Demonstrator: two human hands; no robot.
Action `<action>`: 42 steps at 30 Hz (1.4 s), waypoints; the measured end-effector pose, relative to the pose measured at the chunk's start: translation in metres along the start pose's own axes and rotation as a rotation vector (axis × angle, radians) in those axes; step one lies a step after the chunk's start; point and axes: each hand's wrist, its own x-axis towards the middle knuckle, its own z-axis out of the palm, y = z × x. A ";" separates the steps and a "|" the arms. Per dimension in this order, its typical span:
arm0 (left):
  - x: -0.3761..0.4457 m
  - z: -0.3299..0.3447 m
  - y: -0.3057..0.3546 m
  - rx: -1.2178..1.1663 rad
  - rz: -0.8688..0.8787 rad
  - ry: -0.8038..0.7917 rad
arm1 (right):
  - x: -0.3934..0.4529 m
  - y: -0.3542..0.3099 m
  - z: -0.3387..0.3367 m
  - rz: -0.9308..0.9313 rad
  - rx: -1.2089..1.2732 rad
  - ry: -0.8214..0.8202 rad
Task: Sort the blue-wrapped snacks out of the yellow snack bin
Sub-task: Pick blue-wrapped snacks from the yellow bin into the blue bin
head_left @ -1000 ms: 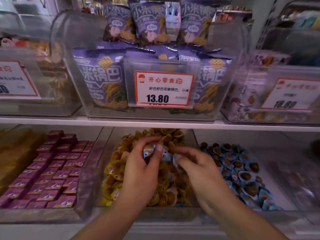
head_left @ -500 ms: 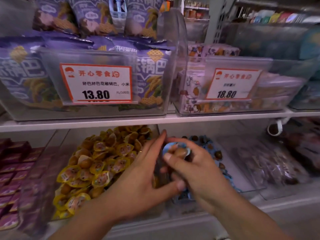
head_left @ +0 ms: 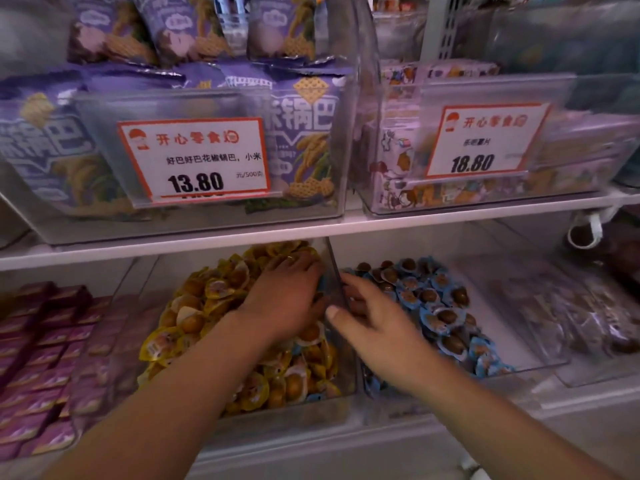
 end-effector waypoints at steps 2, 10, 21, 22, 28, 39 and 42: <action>0.013 0.008 -0.011 0.082 -0.003 -0.078 | -0.004 -0.001 0.010 -0.055 -0.085 -0.006; -0.005 -0.022 -0.077 -0.086 -0.140 -0.059 | -0.004 0.004 0.012 -0.098 -0.120 0.049; -0.020 -0.047 -0.103 -0.227 -0.242 -0.367 | -0.005 0.001 0.013 -0.099 -0.176 0.064; -0.020 -0.050 -0.098 -0.218 -0.227 -0.359 | -0.005 0.001 0.014 -0.098 -0.185 0.067; 0.000 -0.040 -0.048 -0.242 -0.084 -0.231 | -0.004 -0.001 0.016 -0.087 -0.211 0.088; 0.019 0.004 -0.028 -0.065 -0.168 -0.488 | -0.004 -0.003 0.015 -0.083 -0.226 0.088; 0.020 0.012 -0.024 -0.082 -0.194 -0.494 | -0.004 -0.003 0.016 -0.089 -0.229 0.091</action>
